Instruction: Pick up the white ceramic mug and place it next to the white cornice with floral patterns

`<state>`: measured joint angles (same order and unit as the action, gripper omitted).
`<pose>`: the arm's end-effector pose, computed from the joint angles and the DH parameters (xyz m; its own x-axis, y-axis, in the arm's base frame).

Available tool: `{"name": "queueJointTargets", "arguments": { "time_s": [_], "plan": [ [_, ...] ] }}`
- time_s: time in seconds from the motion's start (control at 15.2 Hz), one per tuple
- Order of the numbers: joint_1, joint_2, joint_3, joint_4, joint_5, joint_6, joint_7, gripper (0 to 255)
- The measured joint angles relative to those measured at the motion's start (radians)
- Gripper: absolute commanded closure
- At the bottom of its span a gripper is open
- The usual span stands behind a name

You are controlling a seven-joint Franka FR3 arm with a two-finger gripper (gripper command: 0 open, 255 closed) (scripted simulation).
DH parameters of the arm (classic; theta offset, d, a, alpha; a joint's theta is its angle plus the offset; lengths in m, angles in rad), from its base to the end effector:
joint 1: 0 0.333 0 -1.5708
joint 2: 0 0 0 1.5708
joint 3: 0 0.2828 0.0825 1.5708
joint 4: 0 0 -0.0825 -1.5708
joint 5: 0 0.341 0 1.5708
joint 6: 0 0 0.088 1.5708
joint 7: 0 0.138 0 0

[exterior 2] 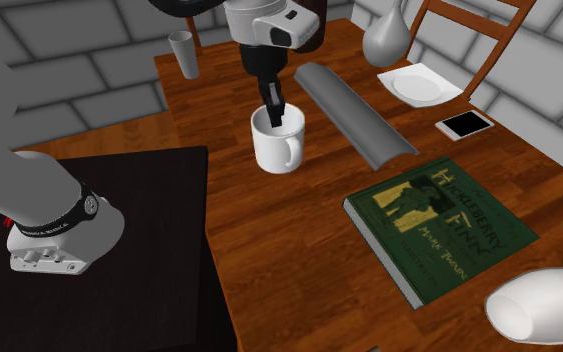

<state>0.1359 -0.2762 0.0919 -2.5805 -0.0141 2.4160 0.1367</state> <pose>0.4033 0.0917 0.3328 0.9885 0.0994 0.1138 0.0977 -0.9950 0.0202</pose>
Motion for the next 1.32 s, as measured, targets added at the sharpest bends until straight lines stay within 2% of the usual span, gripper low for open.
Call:
{"name": "queueJointTargets", "arguments": {
  "time_s": [0.53,0.86,0.99,1.32],
  "plan": [
    [0.010,0.297,0.037,0.339,-0.046,-0.046,0.079,255],
    [0.026,0.483,0.042,0.590,-0.078,-0.114,0.113,255],
    [0.030,0.524,0.042,0.629,-0.085,-0.114,0.120,255],
    [0.034,0.562,0.039,0.614,-0.096,-0.061,0.132,255]
  ]
}}
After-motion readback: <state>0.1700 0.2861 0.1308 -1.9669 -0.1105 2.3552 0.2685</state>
